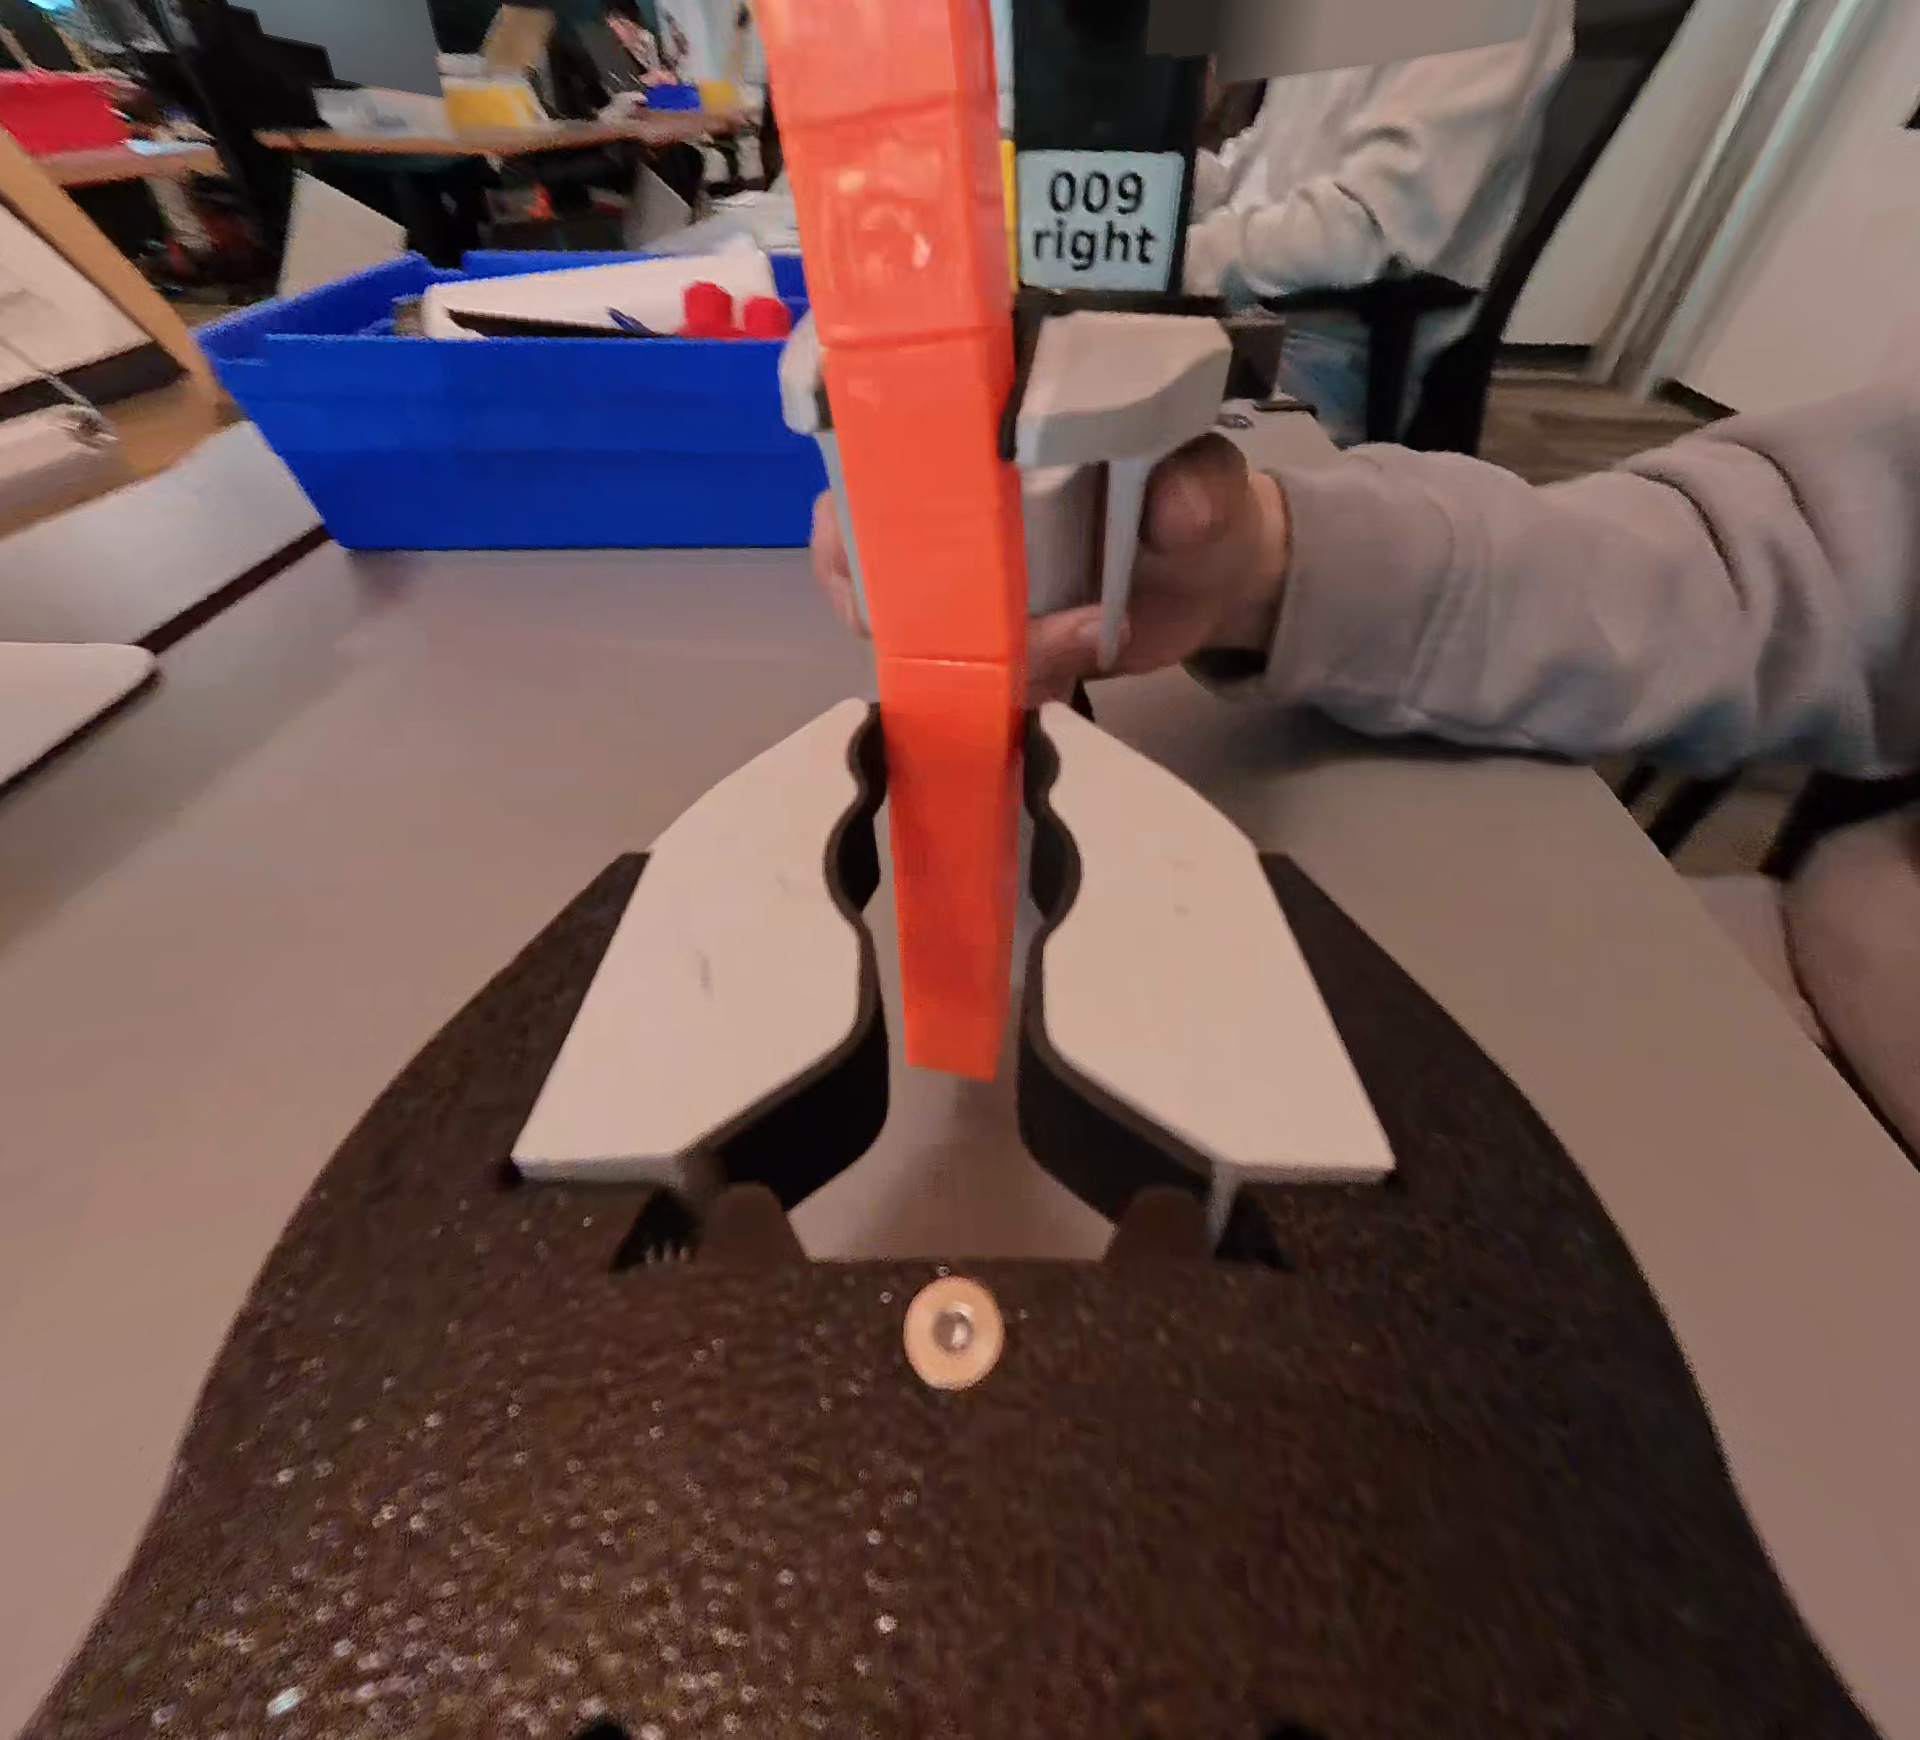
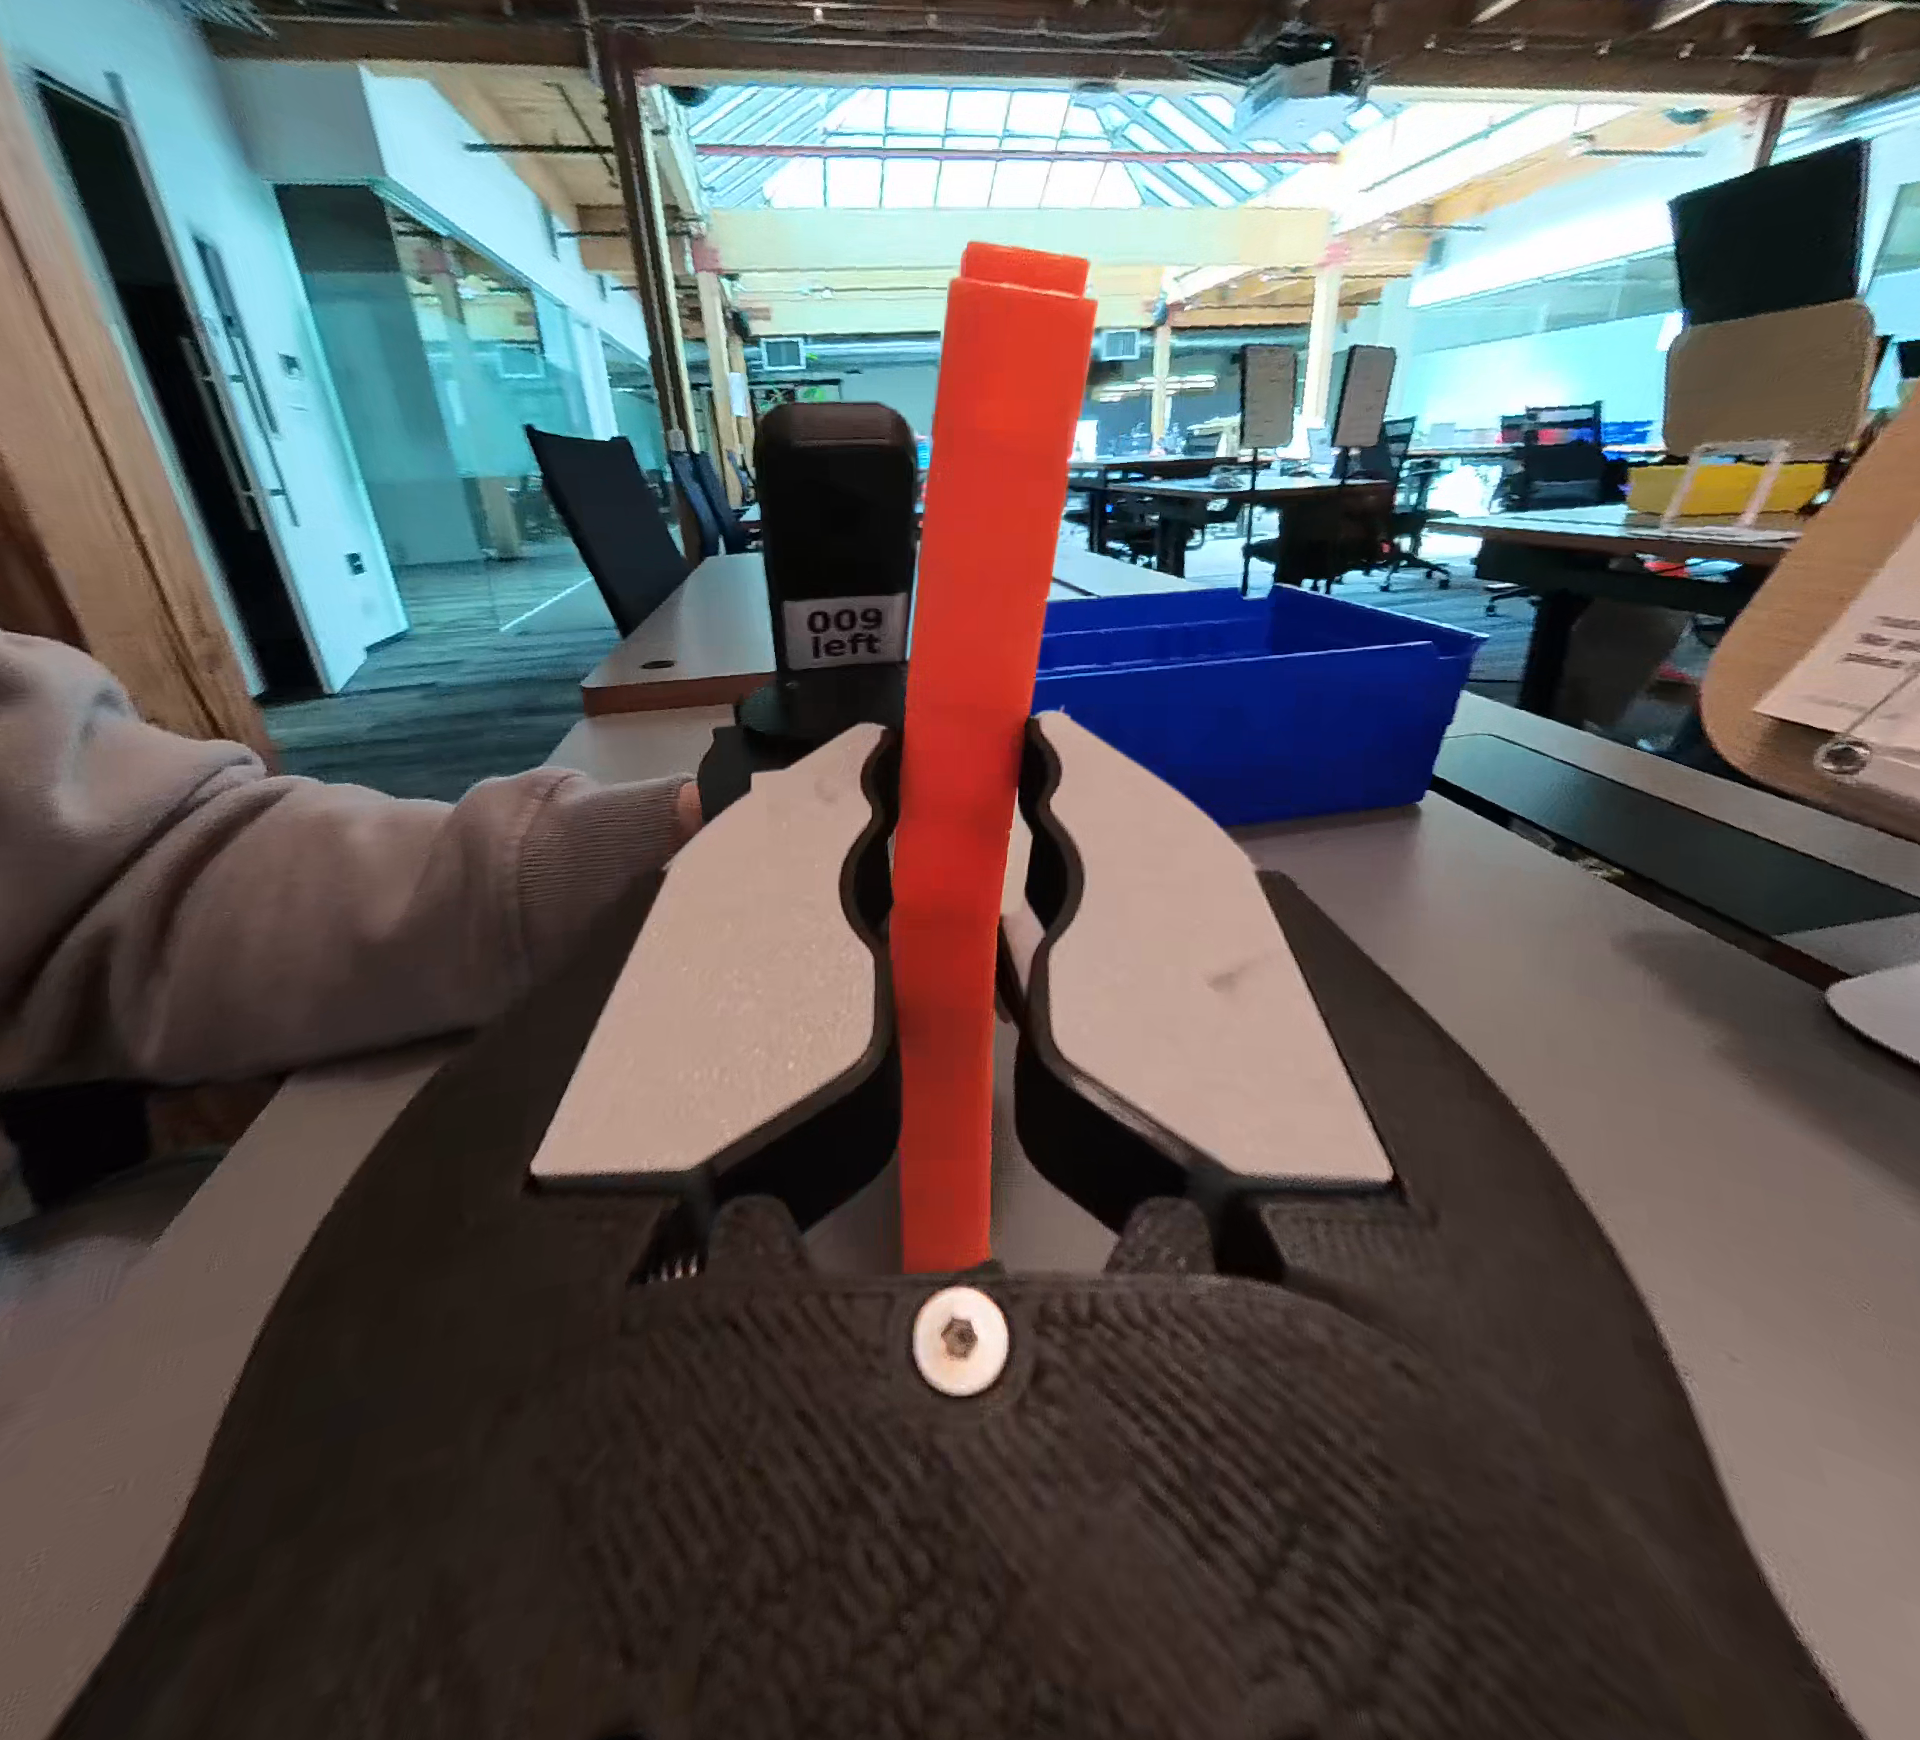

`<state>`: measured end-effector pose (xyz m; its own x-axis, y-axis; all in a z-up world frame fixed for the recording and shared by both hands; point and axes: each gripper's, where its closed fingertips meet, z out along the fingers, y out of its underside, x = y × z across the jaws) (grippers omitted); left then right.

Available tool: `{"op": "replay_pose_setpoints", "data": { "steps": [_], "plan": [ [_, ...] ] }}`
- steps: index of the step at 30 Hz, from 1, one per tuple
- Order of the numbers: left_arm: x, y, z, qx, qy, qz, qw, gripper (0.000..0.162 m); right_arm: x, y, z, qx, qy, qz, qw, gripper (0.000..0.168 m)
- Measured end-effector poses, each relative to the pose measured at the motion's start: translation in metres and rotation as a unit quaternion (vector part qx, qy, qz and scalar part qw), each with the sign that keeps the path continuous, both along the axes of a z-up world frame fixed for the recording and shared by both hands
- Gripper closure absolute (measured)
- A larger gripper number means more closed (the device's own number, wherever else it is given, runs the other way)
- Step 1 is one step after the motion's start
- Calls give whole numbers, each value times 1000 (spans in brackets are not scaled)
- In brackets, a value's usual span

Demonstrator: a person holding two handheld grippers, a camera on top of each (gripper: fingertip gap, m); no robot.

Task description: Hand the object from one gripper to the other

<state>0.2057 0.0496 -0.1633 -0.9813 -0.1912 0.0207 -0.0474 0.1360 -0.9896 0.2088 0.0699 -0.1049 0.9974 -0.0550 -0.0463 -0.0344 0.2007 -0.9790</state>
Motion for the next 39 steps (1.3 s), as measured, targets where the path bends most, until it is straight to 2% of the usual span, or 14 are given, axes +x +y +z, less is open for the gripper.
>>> {"op": "replay_pose_setpoints", "data": {
  "steps": [2,5,8,9,12,17,19,20,25,28,32,36,37,39],
  "plan": [
    [-1,-2,-3,2,11,-7,1000,138,-2,1,-2,-2,-3,9,1000,147],
    [6,-2,1,-23,21,6,999,139,8,-3,1,20,-2,-35,999,145],
    [17,7,18,-94,32,41,994,139,16,-3,-10,-13,0,-61,998,113],
    [20,11,26,-126,38,49,990,139,18,0,-19,-42,1,-66,997,109],
    [22,22,42,-185,42,54,980,140,17,10,-43,-109,3,-61,992,112],
    [23,28,50,-211,31,61,975,140,14,20,-73,-189,-32,-58,980,120],
    [24,30,52,-213,25,68,974,140,13,20,-75,-191,-45,-60,979,125],
    [24,31,52,-213,26,64,974,140,11,20,-74,-190,-48,-55,979,140],
    [21,32,58,-223,14,60,973,140,10,21,-69,-176,-39,-42,983,142],
    [20,33,59,-221,-5,72,973,137,5,22,-65,-160,-11,-14,987,142],
    [14,42,67,-223,-14,56,973,103,-32,18,-60,-132,78,152,976,143],
    [-5,55,80,-276,20,-26,961,104,-40,13,-53,-102,171,223,954,146],
    [-7,56,77,-267,18,-31,963,109,-39,13,-53,-99,186,228,950,146],
    [-9,52,71,-237,3,-34,971,134,-38,14,-61,-118,192,224,948,146]
  ]
}}
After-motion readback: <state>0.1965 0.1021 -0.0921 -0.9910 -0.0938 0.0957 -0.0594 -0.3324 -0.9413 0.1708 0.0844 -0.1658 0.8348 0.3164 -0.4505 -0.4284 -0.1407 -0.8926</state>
